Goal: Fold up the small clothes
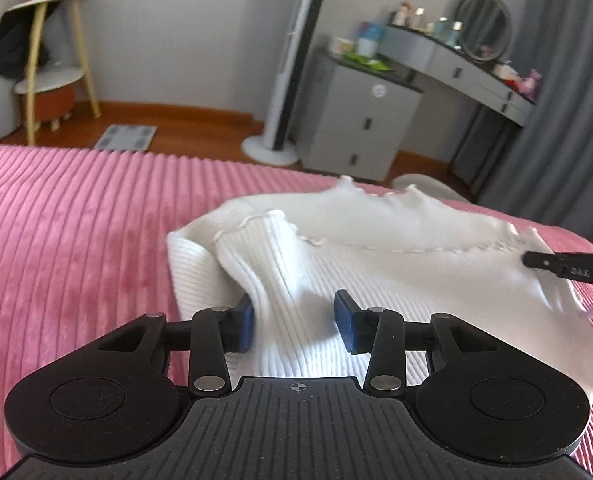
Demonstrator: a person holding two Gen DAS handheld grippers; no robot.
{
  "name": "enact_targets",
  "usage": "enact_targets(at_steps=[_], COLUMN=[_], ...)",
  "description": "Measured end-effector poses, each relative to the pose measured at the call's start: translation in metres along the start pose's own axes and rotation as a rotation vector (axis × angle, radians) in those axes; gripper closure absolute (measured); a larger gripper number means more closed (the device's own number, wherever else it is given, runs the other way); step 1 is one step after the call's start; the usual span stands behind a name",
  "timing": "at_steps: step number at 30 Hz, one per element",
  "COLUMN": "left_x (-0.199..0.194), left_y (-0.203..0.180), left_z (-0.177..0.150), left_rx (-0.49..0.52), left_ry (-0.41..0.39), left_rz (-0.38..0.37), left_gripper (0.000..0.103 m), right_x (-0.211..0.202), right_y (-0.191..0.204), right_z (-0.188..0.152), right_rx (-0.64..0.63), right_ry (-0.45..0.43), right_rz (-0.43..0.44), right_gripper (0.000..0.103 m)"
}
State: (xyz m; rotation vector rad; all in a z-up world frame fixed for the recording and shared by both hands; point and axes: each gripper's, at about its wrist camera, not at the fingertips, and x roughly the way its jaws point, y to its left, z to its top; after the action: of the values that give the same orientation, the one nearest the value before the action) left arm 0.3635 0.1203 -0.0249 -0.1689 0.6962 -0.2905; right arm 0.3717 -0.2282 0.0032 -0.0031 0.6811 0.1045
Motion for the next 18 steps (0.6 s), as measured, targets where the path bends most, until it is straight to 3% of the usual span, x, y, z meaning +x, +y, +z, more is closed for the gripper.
enact_targets(at_steps=[1,2,8,12,18], left_x=[-0.001,0.000,-0.014,-0.023,-0.005], left_y=[0.000,-0.001,-0.026,-0.026,-0.016], left_z=[-0.001,-0.001,0.004,0.027,0.054], left_rx=[-0.003,-0.003,0.154,0.157,0.139], left_ry=[-0.004,-0.004,-0.075,-0.161,-0.181], left_rz=[-0.018,-0.029,0.000,0.014,0.082], left_gripper=[0.068,0.086,0.088,0.088,0.087], right_x=[0.000,-0.001,-0.021,-0.025,0.012], right_y=[0.002,0.006,0.023,0.025,0.023], right_z=[-0.001,-0.001,0.012,0.028,0.050], right_rx=[-0.019,-0.042,-0.122,-0.140,-0.130], right_ry=[-0.004,-0.011,-0.119,-0.221,-0.230], right_rz=[-0.001,-0.007,-0.054,-0.092,-0.160], right_gripper=[0.092,0.096,0.097,0.097,0.097])
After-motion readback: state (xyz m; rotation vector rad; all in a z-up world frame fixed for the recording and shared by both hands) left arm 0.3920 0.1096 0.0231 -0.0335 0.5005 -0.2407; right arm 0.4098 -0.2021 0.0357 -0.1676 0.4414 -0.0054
